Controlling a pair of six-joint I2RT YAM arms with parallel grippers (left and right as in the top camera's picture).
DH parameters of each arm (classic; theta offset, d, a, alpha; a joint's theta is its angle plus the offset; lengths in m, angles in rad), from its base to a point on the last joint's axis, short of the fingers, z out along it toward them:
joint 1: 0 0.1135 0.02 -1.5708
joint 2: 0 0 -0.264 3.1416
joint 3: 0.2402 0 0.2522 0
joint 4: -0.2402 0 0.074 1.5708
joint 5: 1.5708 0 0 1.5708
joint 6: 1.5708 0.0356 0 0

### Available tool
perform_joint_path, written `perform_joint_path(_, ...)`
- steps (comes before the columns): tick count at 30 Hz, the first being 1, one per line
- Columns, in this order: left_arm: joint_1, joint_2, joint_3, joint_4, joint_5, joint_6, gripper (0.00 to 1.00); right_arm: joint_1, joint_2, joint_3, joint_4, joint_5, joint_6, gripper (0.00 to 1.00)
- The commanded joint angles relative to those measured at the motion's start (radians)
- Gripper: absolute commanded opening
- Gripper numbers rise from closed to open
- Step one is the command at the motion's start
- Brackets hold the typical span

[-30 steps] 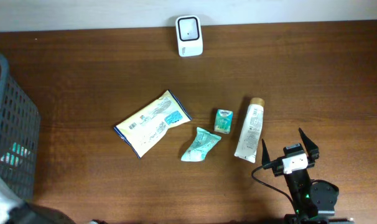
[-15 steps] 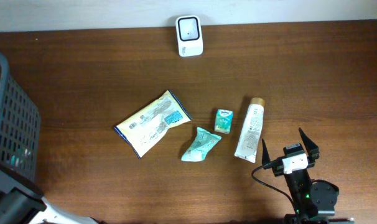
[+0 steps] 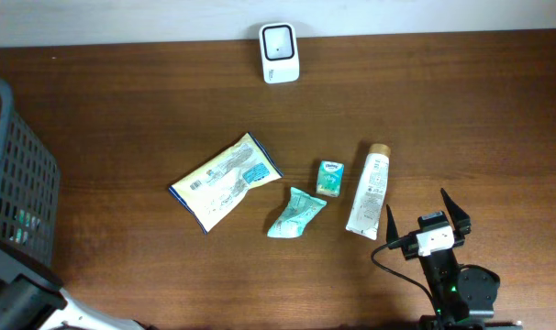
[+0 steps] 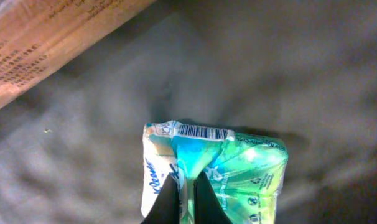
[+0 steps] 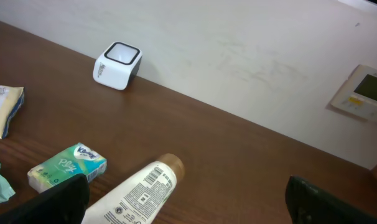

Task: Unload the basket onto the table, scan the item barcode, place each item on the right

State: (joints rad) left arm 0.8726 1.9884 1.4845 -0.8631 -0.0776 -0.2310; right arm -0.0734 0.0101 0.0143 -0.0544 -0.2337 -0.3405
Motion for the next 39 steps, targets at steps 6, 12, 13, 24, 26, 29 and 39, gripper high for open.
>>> perform_joint_path(6,0.001,-0.252,0.192,-0.069,0.313,0.001,0.0,-0.006,-0.007,-0.009,0.002,0.002,0.005,0.99)
perform_joint_path(12,-0.006,-0.54,0.207,-0.021,0.316,0.002,0.07,-0.006,-0.007,-0.009,0.002,0.002,0.005,0.99)
perform_joint_path(13,-0.006,-0.531,0.201,-0.021,0.278,0.001,0.4,-0.006,-0.007,-0.009,0.002,0.002,0.005,0.99)
perform_joint_path(24,0.063,-0.12,0.169,-0.182,0.183,-0.124,0.73,-0.006,-0.007,-0.009,0.002,0.002,0.005,0.99)
perform_joint_path(26,0.064,-0.069,0.164,-0.186,0.185,-0.124,0.77,-0.006,-0.007,-0.009,0.002,0.002,0.005,0.99)
perform_joint_path(29,0.064,-0.026,0.139,-0.183,0.185,-0.118,0.95,-0.006,-0.007,-0.009,0.002,0.002,0.005,0.99)
perform_joint_path(39,0.064,0.158,0.118,-0.132,0.182,0.003,0.54,-0.006,-0.007,-0.009,0.002,0.002,0.005,0.99)
